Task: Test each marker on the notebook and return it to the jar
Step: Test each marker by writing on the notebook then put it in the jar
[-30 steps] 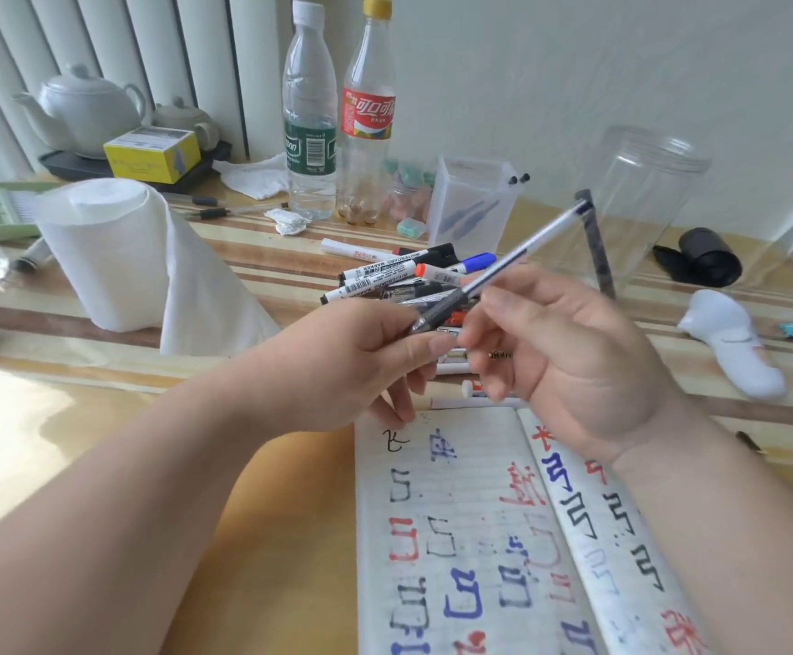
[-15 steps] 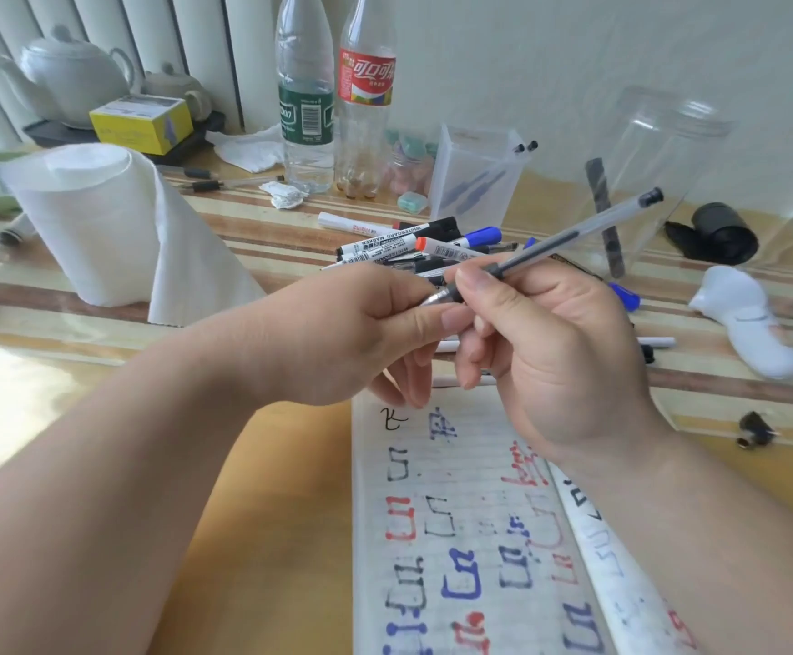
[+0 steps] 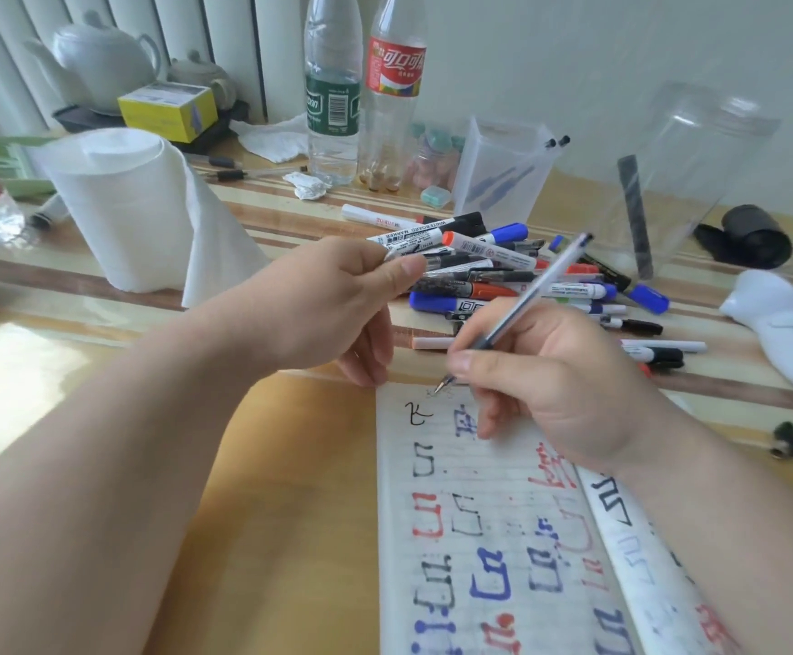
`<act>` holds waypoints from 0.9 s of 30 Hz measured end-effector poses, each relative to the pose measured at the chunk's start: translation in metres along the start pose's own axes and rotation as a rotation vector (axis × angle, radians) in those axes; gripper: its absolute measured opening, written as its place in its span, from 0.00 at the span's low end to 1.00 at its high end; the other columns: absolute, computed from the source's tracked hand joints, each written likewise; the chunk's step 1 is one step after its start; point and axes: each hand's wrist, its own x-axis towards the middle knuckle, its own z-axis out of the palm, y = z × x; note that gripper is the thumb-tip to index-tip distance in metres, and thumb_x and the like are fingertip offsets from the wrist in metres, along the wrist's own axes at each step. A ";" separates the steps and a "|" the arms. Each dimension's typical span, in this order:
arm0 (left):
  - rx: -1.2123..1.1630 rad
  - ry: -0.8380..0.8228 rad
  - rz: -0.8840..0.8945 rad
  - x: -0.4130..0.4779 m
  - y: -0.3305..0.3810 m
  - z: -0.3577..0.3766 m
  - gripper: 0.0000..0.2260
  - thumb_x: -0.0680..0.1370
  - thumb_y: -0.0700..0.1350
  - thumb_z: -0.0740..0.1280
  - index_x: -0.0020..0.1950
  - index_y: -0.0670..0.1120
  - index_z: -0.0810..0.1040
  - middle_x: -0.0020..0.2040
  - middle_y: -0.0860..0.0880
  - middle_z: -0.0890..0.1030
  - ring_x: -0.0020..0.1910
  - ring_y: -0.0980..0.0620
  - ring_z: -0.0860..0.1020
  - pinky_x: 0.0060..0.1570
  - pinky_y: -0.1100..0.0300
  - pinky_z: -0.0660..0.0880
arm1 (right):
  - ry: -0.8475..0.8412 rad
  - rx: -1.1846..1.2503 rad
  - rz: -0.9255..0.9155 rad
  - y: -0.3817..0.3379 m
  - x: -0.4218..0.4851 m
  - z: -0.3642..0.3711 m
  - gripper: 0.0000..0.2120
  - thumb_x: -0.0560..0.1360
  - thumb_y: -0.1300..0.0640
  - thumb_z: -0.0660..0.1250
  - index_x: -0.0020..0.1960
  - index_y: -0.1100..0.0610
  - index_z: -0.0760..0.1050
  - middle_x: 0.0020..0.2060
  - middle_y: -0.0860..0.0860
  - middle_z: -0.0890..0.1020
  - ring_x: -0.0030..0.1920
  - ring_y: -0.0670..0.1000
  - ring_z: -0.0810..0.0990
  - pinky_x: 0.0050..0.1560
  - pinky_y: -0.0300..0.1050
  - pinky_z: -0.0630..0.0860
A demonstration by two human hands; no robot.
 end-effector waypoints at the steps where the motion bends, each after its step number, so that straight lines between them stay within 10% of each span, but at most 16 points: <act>1: 0.120 0.039 0.012 0.001 -0.001 -0.001 0.24 0.84 0.59 0.60 0.39 0.42 0.73 0.28 0.45 0.82 0.28 0.47 0.84 0.32 0.58 0.82 | -0.002 -0.026 0.003 0.001 0.000 0.002 0.01 0.70 0.61 0.72 0.41 0.57 0.83 0.27 0.55 0.76 0.26 0.53 0.76 0.28 0.47 0.78; 9: 0.775 -0.056 -0.144 0.000 0.001 -0.006 0.20 0.72 0.66 0.72 0.37 0.49 0.77 0.32 0.51 0.78 0.32 0.52 0.76 0.30 0.59 0.67 | 0.080 -0.085 0.018 0.003 -0.001 0.009 0.04 0.69 0.61 0.71 0.42 0.60 0.82 0.30 0.58 0.81 0.30 0.55 0.81 0.31 0.53 0.83; 14: 0.845 -0.089 -0.154 0.001 0.001 -0.007 0.22 0.66 0.69 0.75 0.36 0.51 0.75 0.31 0.52 0.78 0.29 0.52 0.76 0.27 0.60 0.66 | 0.107 -0.187 -0.010 0.002 -0.002 0.009 0.03 0.73 0.64 0.74 0.42 0.58 0.82 0.27 0.56 0.80 0.27 0.59 0.83 0.33 0.68 0.82; 20: 0.855 -0.096 -0.165 0.004 0.001 -0.008 0.20 0.69 0.68 0.74 0.42 0.52 0.78 0.37 0.51 0.82 0.35 0.51 0.80 0.29 0.60 0.69 | 0.138 -0.199 -0.012 0.004 0.001 0.012 0.04 0.76 0.69 0.72 0.43 0.62 0.81 0.29 0.57 0.81 0.27 0.57 0.80 0.29 0.53 0.82; 27: 0.853 -0.092 -0.161 0.005 0.002 -0.007 0.20 0.69 0.67 0.74 0.39 0.51 0.76 0.35 0.51 0.78 0.33 0.52 0.75 0.30 0.59 0.66 | 0.134 -0.298 0.007 0.003 0.000 0.012 0.04 0.76 0.65 0.74 0.43 0.59 0.82 0.30 0.61 0.82 0.28 0.57 0.84 0.33 0.66 0.82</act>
